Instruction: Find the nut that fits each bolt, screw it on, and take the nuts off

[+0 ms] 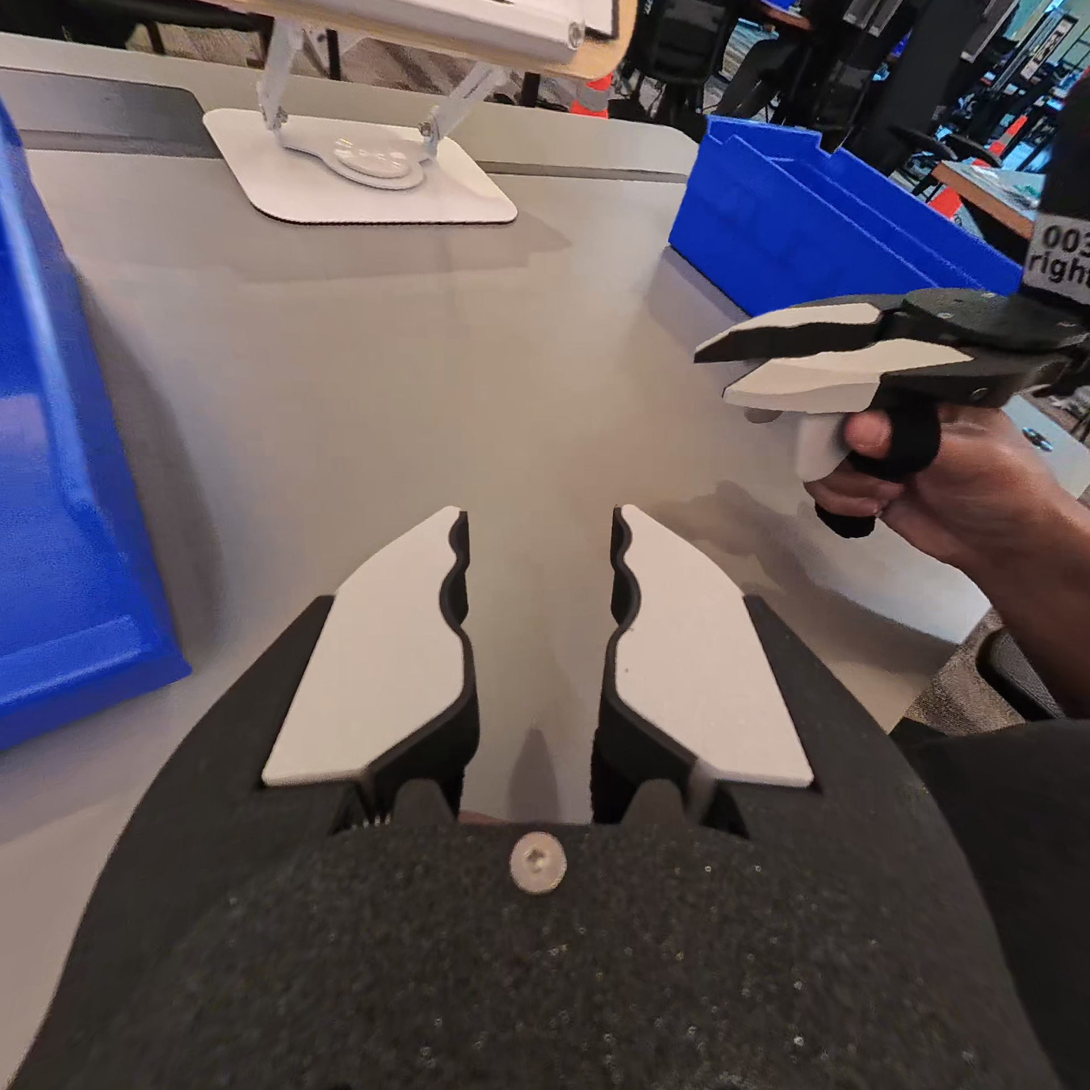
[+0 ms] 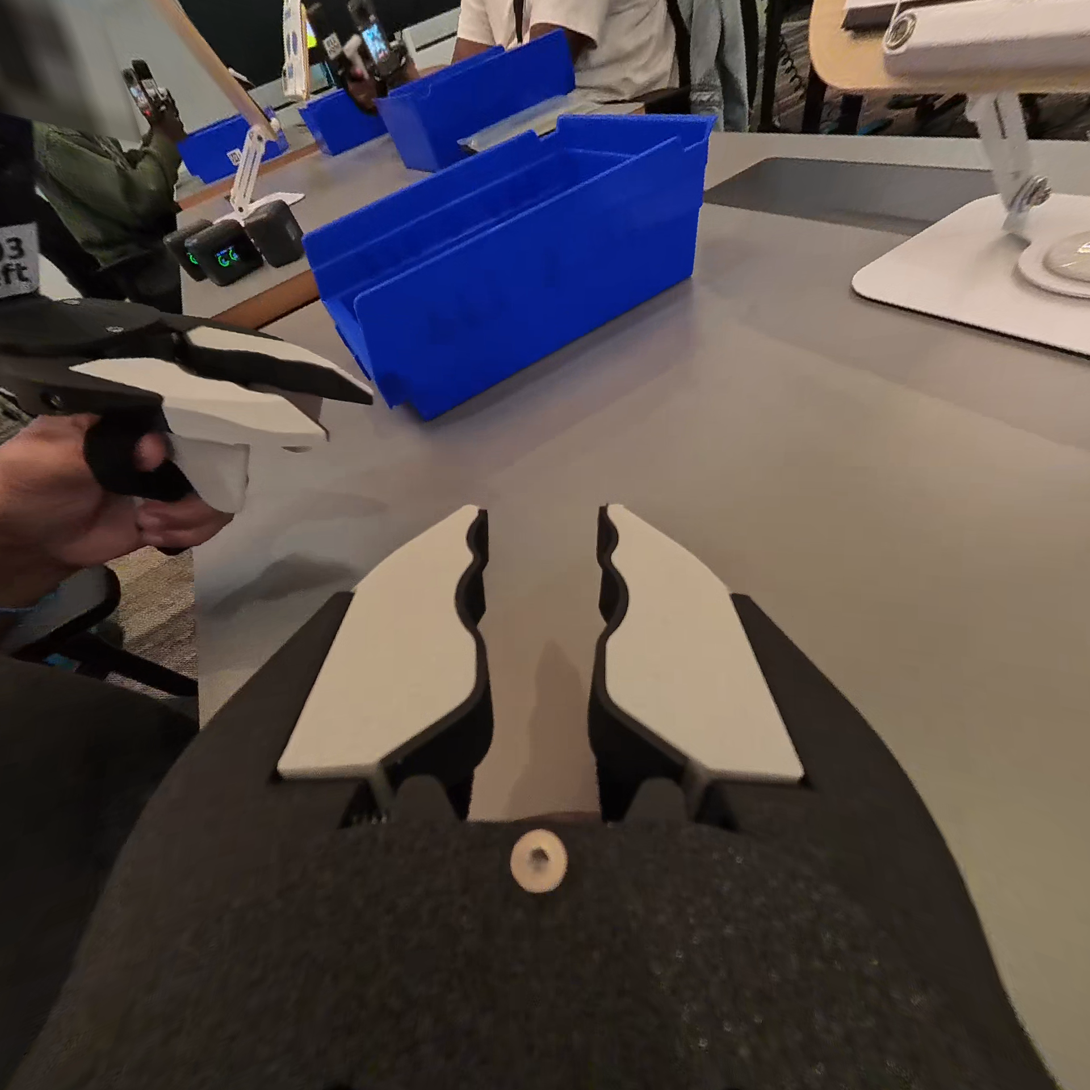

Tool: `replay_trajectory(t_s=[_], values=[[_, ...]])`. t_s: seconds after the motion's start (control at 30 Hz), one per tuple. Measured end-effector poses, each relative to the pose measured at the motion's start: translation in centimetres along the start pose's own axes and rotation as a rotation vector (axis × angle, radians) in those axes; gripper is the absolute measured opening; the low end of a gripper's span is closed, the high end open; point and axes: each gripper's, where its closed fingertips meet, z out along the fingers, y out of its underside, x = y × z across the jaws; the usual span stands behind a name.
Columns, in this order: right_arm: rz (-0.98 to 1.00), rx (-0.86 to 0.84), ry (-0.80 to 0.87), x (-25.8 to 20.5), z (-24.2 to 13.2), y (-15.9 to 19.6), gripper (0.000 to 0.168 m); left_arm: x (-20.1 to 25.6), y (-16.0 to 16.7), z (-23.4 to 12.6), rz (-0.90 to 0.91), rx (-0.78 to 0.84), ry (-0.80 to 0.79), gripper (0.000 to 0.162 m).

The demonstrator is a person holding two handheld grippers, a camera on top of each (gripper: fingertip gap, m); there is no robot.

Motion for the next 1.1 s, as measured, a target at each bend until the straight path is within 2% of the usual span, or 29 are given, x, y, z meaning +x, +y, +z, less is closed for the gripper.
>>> replay_trajectory(t_s=[0.63, 0.77, 0.83, 0.93, 1.03, 1.1], values=[[-0.013, -0.046, 0.019, 1.6, -0.9, 1.0, 0.029, -1.6, -1.6, -1.8, -0.026, -0.01, 0.012, 0.04], [-0.014, -0.049, 0.025, 1.9, -1.2, 1.1, 0.029, -2.4, -4.5, -3.3, 0.057, 0.001, 0.01, 0.04], [-0.01, -0.043, 0.024, 2.0, -1.4, 1.1, 0.029, -4.9, -6.7, -4.2, 0.16, -0.037, -0.058, 0.039], [0.0, -0.038, 0.019, 2.1, -1.6, 1.1, 0.029, -11.1, -8.7, -3.6, 0.315, -0.188, -0.181, 0.039], [0.004, -0.041, 0.022, 2.2, -1.9, 1.2, 0.029, -18.4, -10.1, 0.0, 0.437, -0.313, -0.261, 0.037], [0.001, -0.042, 0.025, 2.1, -2.1, 1.2, 0.029, -22.3, -10.0, 3.5, 0.464, -0.393, -0.246, 0.035]])
